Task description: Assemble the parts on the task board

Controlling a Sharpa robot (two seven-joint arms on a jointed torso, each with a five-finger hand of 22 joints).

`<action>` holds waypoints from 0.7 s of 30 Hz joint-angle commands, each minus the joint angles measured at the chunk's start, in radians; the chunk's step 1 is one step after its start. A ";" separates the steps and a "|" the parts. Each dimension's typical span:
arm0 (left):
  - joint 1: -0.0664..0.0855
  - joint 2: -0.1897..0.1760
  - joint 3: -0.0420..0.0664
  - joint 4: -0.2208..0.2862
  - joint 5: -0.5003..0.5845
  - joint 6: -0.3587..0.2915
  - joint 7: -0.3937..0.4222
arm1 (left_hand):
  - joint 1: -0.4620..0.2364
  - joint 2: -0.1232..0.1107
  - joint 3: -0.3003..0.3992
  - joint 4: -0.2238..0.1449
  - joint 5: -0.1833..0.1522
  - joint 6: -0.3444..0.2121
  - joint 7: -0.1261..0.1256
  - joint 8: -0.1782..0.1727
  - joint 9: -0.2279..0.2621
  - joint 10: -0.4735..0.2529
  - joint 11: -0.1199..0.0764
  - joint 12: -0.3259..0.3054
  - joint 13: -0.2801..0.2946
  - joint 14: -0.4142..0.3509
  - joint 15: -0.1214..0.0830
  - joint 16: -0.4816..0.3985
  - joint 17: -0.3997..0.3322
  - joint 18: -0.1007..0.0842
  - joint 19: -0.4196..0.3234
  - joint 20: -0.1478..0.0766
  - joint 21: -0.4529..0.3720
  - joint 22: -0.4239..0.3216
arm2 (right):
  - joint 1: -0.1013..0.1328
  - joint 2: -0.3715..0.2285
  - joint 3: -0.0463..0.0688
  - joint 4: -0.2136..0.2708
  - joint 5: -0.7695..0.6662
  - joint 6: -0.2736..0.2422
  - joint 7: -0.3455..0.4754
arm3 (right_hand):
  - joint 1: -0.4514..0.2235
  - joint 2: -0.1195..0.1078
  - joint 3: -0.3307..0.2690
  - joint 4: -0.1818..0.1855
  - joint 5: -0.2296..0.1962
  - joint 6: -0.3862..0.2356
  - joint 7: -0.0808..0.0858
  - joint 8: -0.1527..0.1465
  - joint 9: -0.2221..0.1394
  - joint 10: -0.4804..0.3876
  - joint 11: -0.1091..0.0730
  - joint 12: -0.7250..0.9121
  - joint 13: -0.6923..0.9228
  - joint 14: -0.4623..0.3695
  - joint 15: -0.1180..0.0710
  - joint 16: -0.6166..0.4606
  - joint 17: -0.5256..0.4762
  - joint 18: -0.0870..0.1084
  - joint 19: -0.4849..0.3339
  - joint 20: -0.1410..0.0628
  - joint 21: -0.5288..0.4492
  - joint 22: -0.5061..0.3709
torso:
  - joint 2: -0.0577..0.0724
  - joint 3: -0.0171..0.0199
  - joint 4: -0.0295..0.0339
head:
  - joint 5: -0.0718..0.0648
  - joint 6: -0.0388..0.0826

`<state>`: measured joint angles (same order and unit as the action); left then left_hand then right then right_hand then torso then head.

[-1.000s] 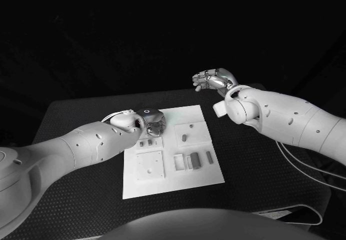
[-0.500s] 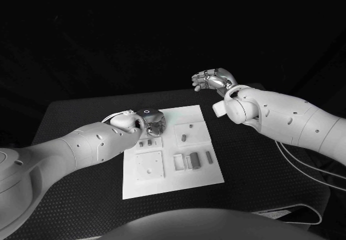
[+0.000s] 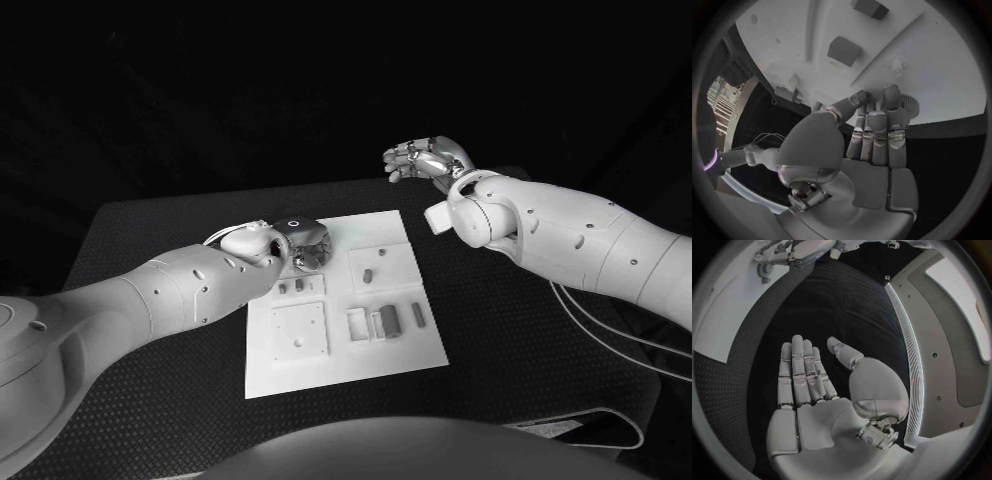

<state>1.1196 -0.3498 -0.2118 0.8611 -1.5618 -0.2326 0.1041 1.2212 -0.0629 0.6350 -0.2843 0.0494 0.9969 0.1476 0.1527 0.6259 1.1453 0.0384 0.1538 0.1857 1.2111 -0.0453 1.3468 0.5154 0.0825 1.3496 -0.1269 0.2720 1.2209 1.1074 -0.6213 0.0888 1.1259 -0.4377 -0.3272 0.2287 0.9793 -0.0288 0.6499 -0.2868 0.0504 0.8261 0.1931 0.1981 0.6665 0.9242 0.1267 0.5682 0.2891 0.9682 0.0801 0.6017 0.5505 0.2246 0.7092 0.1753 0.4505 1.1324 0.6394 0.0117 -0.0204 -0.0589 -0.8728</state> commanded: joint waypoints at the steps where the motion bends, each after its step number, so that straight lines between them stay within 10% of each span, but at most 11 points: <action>1: -0.017 -0.003 -0.010 -0.001 -0.019 0.050 -0.007 | 0.005 0.000 0.009 -0.002 0.002 0.011 -0.004 0.008 -0.002 0.091 0.027 -0.002 0.001 0.010 -0.002 -0.007 -0.003 0.024 0.005 -0.006 -0.006 0.002 | 0.000 0.000 0.000 0.002 0.003 0.000 0.011 | -0.003 0.003 -0.005 -0.001 0.000 0.003 0.004 0.003 -0.001 0.006 0.000 -0.007 -0.002 0.007 -0.003 -0.005 0.002 -0.002 0.000 0.008 -0.006 0.001 | 0.000 0.0003 -0.0003 | 0.001 0.000; 21: -0.016 -0.049 0.000 0.063 0.047 -0.068 0.032 | 0.006 0.002 0.014 -0.003 0.002 0.064 -0.028 0.045 0.000 0.157 0.000 0.003 0.030 0.030 -0.029 -0.016 -0.019 0.013 0.027 -0.023 -0.015 0.007 | 0.000 -0.005 0.000 0.005 0.005 -0.005 0.012 | -0.004 0.004 -0.007 0.000 0.000 0.003 0.004 0.003 -0.003 0.009 0.000 -0.008 -0.007 0.011 -0.003 -0.014 0.007 0.000 0.001 0.009 -0.008 0.002 | -0.001 -0.0003 0.0011 | 0.003 0.000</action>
<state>1.1061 -0.3971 -0.2121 0.9138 -1.5386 -0.2856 0.1212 1.2256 -0.0711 0.6431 -0.2860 0.0490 1.0552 0.1209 0.1927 0.6254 1.1959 0.0140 0.1537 0.2144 1.2385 -0.0694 1.3359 0.4981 0.0762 1.3731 -0.1463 0.2635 1.2263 1.1074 -0.6250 0.0888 1.1281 -0.4355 -0.3310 0.2290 0.9793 -0.0289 0.6499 -0.2868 0.0503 0.8261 0.1931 0.1981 0.6656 0.9242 0.1267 0.5644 0.2828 0.9719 0.0770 0.5934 0.5562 0.2246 0.7130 0.1789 0.4471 1.1334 0.6394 0.0116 -0.0198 -0.0561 -0.8728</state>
